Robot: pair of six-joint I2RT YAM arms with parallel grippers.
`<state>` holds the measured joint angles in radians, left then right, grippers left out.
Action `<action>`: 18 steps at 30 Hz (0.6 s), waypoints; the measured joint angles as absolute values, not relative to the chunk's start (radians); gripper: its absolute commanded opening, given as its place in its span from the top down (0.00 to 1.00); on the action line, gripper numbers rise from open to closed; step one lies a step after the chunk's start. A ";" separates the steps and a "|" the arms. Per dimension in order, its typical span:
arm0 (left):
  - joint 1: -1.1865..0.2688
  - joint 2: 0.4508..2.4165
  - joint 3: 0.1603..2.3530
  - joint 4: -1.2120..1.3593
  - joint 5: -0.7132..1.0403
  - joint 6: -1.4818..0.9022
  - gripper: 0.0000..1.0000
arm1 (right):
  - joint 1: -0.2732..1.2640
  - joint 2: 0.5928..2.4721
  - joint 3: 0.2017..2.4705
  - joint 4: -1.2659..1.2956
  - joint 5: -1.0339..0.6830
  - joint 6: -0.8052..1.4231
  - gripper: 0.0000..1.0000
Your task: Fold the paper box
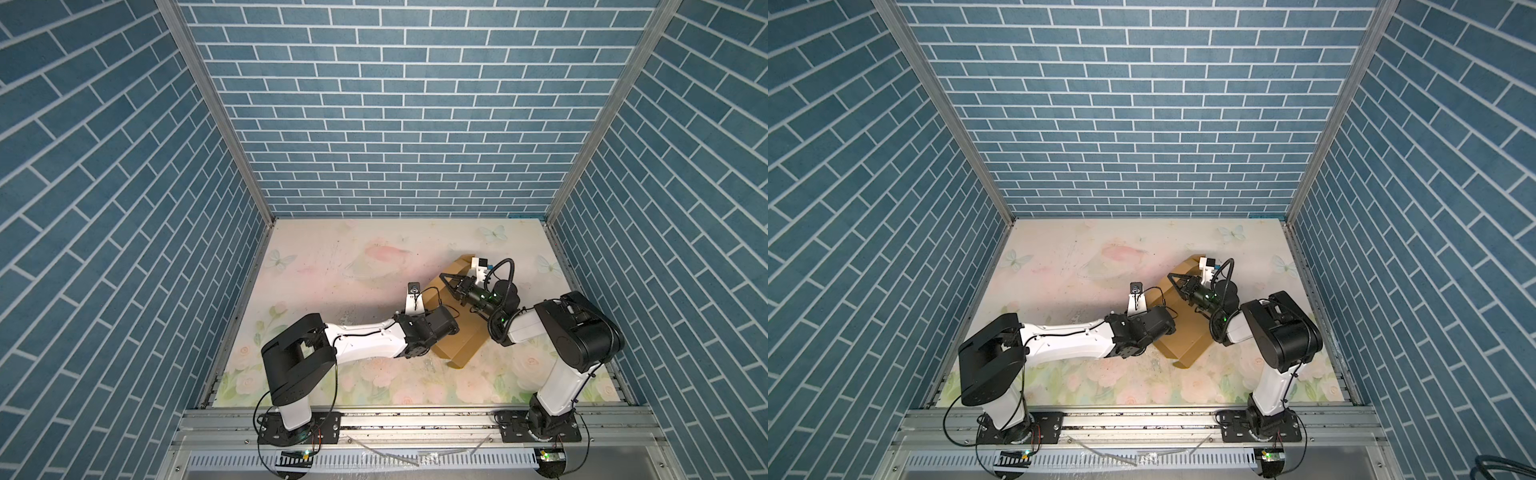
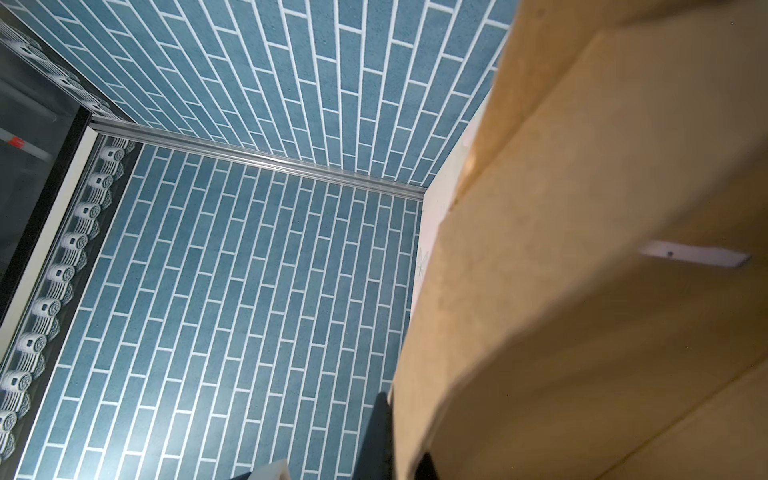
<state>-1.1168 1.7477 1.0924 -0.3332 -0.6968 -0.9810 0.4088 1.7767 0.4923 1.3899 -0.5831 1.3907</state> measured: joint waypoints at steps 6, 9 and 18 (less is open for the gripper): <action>-1.120 1.766 1.128 -0.400 -0.710 -1.012 0.78 | 0.409 1.773 0.483 1.391 -0.582 1.391 0.97; -1.122 1.779 1.145 -0.426 -0.724 -1.022 0.81 | 0.409 1.764 0.482 1.383 -0.579 1.391 0.95; -1.117 1.784 1.161 -0.479 -0.805 -1.029 0.86 | 0.410 1.691 0.482 1.270 -0.579 1.373 0.86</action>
